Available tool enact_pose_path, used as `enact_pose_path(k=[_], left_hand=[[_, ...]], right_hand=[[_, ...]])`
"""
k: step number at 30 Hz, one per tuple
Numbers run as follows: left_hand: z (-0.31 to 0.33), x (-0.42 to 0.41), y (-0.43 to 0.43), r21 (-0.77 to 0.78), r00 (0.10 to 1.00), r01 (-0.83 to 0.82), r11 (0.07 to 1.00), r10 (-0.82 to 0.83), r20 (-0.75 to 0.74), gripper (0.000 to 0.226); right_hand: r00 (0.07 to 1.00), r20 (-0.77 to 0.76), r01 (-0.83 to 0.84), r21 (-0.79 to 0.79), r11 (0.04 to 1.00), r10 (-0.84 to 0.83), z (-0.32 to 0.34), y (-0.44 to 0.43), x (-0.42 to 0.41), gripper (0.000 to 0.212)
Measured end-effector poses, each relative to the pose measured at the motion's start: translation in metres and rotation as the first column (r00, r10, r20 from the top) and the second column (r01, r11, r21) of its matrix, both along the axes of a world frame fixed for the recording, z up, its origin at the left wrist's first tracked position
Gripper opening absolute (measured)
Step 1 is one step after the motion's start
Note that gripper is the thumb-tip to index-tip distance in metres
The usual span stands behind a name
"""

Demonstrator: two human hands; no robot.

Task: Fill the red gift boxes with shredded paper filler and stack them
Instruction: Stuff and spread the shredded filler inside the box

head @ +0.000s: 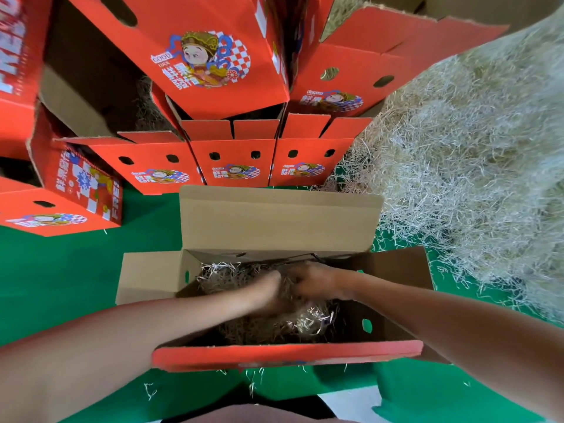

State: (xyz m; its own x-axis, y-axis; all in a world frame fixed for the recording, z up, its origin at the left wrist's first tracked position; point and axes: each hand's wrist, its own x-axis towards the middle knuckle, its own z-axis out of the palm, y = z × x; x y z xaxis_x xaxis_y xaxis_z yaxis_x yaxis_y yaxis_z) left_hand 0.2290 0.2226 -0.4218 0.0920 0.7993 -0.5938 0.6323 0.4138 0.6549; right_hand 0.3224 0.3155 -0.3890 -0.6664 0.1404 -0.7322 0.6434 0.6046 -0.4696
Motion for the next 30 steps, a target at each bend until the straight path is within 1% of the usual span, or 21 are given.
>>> enact_pose_path(k=[2, 3, 5, 6, 7, 8, 9, 11, 12, 14, 15, 17, 19, 21, 23, 24, 25, 27, 28, 29, 30], left_hand=[[-0.007, -0.004, 0.001, -0.044, 0.993, -0.067, 0.997, 0.062, -0.1, 0.013], [-0.011, -0.008, 0.001, -0.068, 0.987, -0.089, 0.994, 0.079, -0.143, 0.012], [-0.011, -0.015, -0.002, -0.101, 0.983, -0.108, 0.989, 0.092, -0.156, 0.03], [-0.011, -0.018, -0.002, -0.093, 0.982, -0.092, 0.991, 0.075, -0.171, 0.032], [-0.01, -0.02, -0.002, -0.057, 0.977, -0.075, 0.996, 0.062, -0.203, 0.029], [-0.01, -0.023, -0.002, -0.035, 0.974, -0.068, 0.997, 0.059, -0.218, 0.025], [-0.009, -0.025, -0.002, -0.014, 0.975, -0.073, 0.997, 0.068, -0.211, 0.023], [-0.005, -0.024, -0.001, -0.018, 0.98, -0.096, 0.995, 0.091, -0.176, 0.02], [-0.001, -0.022, 0.0, -0.029, 0.984, -0.124, 0.992, 0.119, -0.134, 0.018], [0.006, -0.015, -0.002, -0.064, 0.977, -0.214, 0.975, 0.215, 0.005, 0.022], [0.01, -0.015, -0.004, -0.073, 0.972, -0.221, 0.973, 0.226, 0.062, 0.025], [0.014, -0.018, -0.005, -0.098, 0.986, -0.115, 0.988, 0.126, 0.109, 0.031], [0.018, -0.024, -0.003, -0.175, 0.997, 0.069, 0.982, -0.064, 0.036, 0.025], [0.019, -0.029, -0.004, -0.275, 0.967, 0.238, 0.931, -0.255, -0.028, 0.02], [0.017, -0.032, -0.01, -0.356, 0.926, 0.358, 0.863, -0.378, 0.017, 0.022], [0.015, -0.034, -0.014, -0.347, 0.92, 0.371, 0.861, -0.392, 0.011, 0.022], [0.016, -0.036, -0.017, -0.31, 0.925, 0.349, 0.885, -0.379, -0.041, 0.021], [0.023, -0.041, -0.022, -0.167, 0.91, 0.286, 0.944, -0.322, -0.263, 0.019], [0.025, -0.041, -0.023, -0.111, 0.89, 0.254, 0.961, -0.277, -0.363, 0.019], [0.025, -0.042, -0.023, -0.064, 0.857, 0.272, 0.96, -0.272, -0.438, 0.02], [0.026, -0.042, -0.023, -0.034, 0.821, 0.329, 0.944, -0.304, -0.484, 0.021]], right_hand=[[0.982, 0.036, -0.185, 0.002, 0.983, 0.185, 0.005, 0.001, 0.004, 0.018], [0.946, 0.085, -0.313, 0.012, 0.95, 0.311, 0.006, 0.002, 0.007, 0.017], [0.838, 0.181, -0.528, 0.029, 0.849, 0.515, 0.003, 0.002, 0.014, 0.019], [0.784, 0.209, -0.605, 0.052, 0.794, 0.584, 0.002, 0.003, 0.016, 0.022], [0.756, 0.228, -0.644, 0.089, 0.76, 0.614, 0.002, 0.004, 0.018, 0.024], [0.766, 0.227, -0.635, 0.128, 0.762, 0.601, 0.001, 0.005, 0.019, 0.025], [0.806, 0.193, -0.589, 0.179, 0.788, 0.559, 0.003, 0.006, 0.019, 0.027], [0.901, 0.058, -0.429, 0.258, 0.865, 0.43, 0.003, 0.008, 0.017, 0.031], [0.936, 0.005, -0.343, 0.247, 0.906, 0.352, 0.003, 0.007, 0.015, 0.036], [0.967, -0.013, -0.25, 0.171, 0.953, 0.255, 0.0, 0.003, 0.012, 0.045], [0.959, 0.004, -0.278, 0.194, 0.941, 0.283, -0.003, 0.001, 0.013, 0.04], [0.93, 0.075, -0.363, 0.328, 0.872, 0.359, -0.006, -0.001, 0.015, 0.031], [0.9, 0.181, -0.434, 0.425, 0.794, 0.395, -0.008, -0.001, 0.016, 0.031], [0.86, 0.246, -0.509, 0.466, 0.724, 0.446, -0.01, 0.0, 0.014, 0.031], [0.844, 0.292, -0.536, 0.463, 0.706, 0.45, -0.006, 0.003, 0.016, 0.032], [0.831, 0.303, -0.556, 0.458, 0.694, 0.466, -0.003, 0.005, 0.019, 0.036], [0.815, 0.307, -0.579, 0.447, 0.682, 0.492, 0.0, 0.008, 0.023, 0.039], [0.824, 0.254, -0.562, 0.472, 0.679, 0.506, 0.007, 0.01, 0.028, 0.039], [0.838, 0.194, -0.532, 0.502, 0.682, 0.511, 0.01, 0.008, 0.027, 0.037], [0.846, 0.112, -0.498, 0.519, 0.695, 0.522, 0.013, 0.006, 0.026, 0.037], [0.849, 0.022, -0.468, 0.496, 0.731, 0.528, 0.013, 0.002, 0.023, 0.039]])
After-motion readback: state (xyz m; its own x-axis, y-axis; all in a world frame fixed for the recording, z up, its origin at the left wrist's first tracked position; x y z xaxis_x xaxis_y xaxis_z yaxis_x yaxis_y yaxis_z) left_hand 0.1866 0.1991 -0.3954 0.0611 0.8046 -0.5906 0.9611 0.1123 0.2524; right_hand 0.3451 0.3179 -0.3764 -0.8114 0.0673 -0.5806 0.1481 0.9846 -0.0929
